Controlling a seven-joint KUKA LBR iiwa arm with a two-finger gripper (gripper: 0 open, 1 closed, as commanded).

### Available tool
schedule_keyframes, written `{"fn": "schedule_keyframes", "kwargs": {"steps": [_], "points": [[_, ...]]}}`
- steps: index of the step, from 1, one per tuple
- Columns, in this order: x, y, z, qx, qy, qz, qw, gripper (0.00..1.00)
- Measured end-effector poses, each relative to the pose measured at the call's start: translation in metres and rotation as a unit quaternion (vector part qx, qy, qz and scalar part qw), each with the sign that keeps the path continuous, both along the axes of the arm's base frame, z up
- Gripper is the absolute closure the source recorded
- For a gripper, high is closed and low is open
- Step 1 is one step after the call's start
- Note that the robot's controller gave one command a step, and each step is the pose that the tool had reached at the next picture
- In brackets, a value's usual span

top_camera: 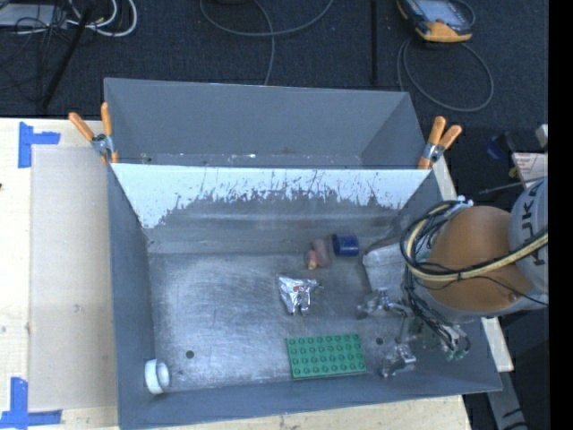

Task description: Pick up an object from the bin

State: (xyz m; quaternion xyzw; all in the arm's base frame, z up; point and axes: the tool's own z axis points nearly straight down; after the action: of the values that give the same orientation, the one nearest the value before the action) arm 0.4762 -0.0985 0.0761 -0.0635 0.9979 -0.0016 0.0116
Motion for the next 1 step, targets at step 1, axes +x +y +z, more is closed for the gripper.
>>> {"fn": "schedule_keyframes", "kwargs": {"steps": [1], "points": [[0.0172, 0.0696, -0.0044, 0.0, 0.009, 0.064, 0.9979, 0.0]]}}
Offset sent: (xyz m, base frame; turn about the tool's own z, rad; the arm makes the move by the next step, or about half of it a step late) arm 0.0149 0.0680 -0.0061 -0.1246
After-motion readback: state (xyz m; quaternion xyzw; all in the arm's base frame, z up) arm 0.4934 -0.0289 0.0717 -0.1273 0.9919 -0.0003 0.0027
